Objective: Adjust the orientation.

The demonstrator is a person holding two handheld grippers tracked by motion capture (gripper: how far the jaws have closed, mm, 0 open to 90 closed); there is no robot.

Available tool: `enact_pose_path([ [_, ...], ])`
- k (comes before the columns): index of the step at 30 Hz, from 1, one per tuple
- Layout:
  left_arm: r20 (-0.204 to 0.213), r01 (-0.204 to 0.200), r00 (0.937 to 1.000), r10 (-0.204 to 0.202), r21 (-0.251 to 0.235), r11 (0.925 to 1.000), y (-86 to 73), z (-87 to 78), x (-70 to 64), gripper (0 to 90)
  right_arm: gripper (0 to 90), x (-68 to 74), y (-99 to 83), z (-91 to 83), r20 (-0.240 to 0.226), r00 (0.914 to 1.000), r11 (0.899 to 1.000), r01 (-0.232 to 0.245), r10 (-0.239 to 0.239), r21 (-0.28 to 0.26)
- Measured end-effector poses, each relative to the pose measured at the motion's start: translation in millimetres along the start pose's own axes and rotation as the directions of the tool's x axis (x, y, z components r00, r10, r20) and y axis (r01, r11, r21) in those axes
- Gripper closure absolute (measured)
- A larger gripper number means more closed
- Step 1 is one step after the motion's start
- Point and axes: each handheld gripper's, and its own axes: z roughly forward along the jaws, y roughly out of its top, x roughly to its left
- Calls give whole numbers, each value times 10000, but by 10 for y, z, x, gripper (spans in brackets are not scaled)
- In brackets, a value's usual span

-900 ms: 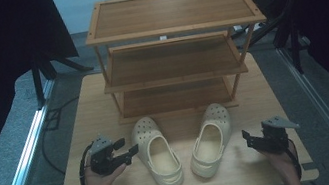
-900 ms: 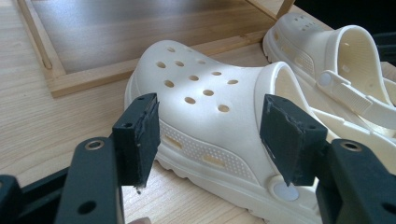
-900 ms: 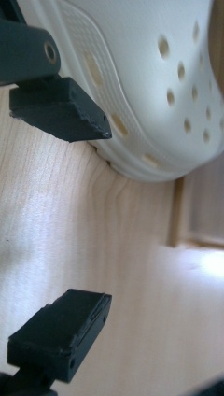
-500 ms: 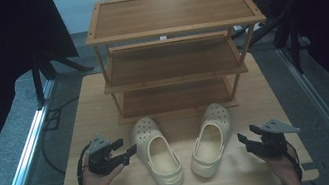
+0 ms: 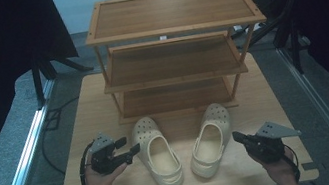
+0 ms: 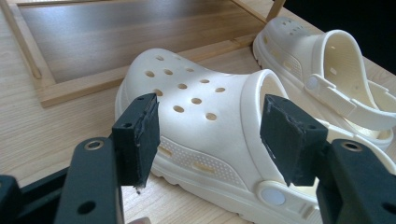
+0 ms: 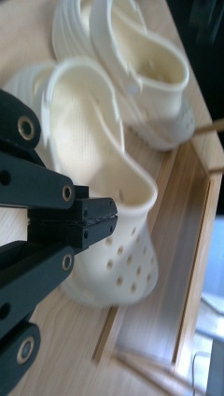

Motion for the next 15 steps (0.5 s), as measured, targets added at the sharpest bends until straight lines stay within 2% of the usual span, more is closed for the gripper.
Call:
enact_pose_path([
  [1, 20, 14, 10000, -14, 4, 10000, 0, -2, -2, 381, 898, 73, 39, 1, -345, 9992, 9998, 193, -194, -46],
  [2, 41, 17, 10000, -17, -18, 10000, 0, -5, -7, 381, 898, 73, 39, 1, -345, 9992, 9998, 193, -194, -46],
  [4, 87, -4, 10000, 4, -39, 10000, 4, -14, -15, 381, 898, 153, 86, 7, -663, 9974, 9996, 271, -276, -77],
  [5, 97, -19, 10000, 19, -77, 10000, 11, -21, -21, 381, 898, 243, 126, 22, -874, 9952, 9990, 434, -441, -102],
  [6, 97, -19, 10000, 19, -77, 10000, 11, -21, -21, 381, 898, 243, 126, 22, -874, 9952, 9990, 434, -441, -102],
  [8, 104, -40, 9999, 41, -72, 10000, 15, -18, -28, 381, 898, 342, 151, 52, -1127, 9921, 9984, 553, -559, -77],
  [9, 107, -54, 9999, 54, -52, 10000, 16, -12, -30, 381, 898, 448, 159, 98, -1451, 9872, 9978, 668, -664, -21],
  [11, 86, -117, 9999, 116, 67, 9999, 14, 13, -37, 381, 898, 564, 166, 157, -1895, 9791, 9970, 769, -744, 56],
  [15, 33, -162, 9999, 162, 90, 9998, 7, 33, -55, 380, 898, 796, 158, 301, -2411, 9632, 9905, 1320, -1189, 387],
])
